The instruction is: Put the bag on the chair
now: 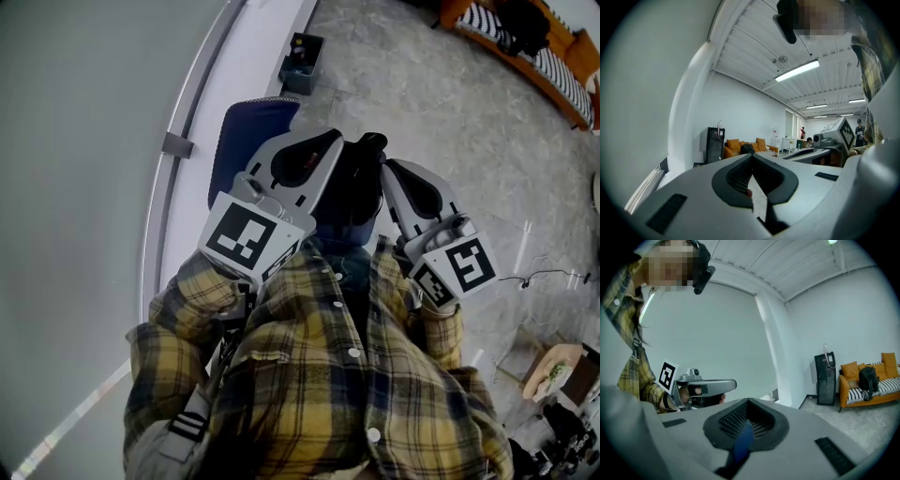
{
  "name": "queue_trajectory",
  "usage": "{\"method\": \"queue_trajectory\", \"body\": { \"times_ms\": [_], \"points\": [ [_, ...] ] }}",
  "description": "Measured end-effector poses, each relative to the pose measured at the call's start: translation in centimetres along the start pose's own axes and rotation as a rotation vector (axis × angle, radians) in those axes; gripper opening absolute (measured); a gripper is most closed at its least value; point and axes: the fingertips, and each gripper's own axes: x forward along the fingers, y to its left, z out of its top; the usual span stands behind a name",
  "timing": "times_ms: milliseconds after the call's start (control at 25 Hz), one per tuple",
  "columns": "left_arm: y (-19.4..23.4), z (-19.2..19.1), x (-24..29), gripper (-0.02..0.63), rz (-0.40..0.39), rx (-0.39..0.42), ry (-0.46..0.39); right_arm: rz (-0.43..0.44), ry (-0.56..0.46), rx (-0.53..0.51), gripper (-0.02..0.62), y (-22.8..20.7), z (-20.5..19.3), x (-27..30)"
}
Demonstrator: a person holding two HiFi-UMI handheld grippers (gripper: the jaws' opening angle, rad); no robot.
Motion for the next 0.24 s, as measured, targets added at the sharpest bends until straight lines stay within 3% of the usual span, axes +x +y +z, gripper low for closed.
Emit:
{"method": "queue_trajectory", "body": {
  "times_ms": [240],
  "points": [
    [-0.22,-0.02,-0.14,0.02,-0.001,-0.002,0.004,0.002,0.002,0.006,0.015,0.19,-0.01,-0.19]
  ]
}}
